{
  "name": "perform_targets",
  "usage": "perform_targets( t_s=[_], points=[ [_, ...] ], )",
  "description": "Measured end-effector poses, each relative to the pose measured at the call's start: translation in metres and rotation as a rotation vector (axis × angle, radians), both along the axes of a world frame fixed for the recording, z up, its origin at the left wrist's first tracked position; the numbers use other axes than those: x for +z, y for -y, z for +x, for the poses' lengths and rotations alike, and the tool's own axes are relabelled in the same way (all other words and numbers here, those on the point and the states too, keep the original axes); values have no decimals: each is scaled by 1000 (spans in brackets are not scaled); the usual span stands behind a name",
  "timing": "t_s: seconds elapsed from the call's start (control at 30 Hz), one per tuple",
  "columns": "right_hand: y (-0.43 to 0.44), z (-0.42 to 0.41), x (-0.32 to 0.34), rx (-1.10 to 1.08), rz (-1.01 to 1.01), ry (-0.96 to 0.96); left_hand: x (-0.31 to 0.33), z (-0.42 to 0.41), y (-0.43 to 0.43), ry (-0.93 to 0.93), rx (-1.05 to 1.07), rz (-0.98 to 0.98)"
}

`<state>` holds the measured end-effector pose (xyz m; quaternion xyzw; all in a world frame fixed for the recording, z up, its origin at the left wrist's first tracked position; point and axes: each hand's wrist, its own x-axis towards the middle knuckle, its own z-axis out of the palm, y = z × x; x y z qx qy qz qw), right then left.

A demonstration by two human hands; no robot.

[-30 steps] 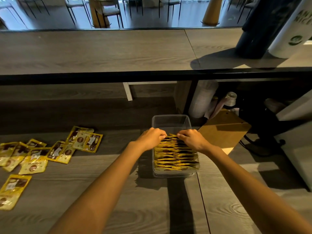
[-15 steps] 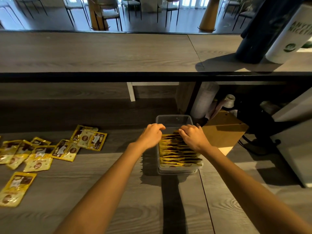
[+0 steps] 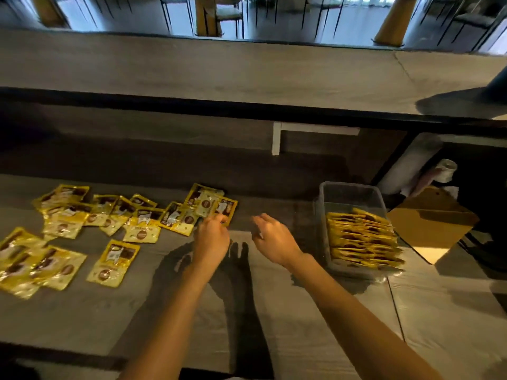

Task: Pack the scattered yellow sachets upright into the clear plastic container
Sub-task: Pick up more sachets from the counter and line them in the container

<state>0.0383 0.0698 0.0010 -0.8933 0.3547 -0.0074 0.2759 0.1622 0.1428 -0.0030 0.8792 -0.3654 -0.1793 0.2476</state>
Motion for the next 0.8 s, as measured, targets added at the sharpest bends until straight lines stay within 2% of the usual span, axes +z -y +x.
perform_targets(
  t_s=[0.13, 0.3, 0.6, 0.8],
  points=[
    [-34, 57, -30, 154, 77, -139, -14, 43, -50, 9, 93, 157],
    [-67, 120, -49, 244, 25, -219, -34, 100, -92, -60, 141, 346],
    [-70, 175, -57, 210, 110, -338, -55, 143, -103, 2, -155, 427],
    [-68, 133, -56, -12, 88, -125, -69, 137, -107, 97, -296, 380]
  ],
)
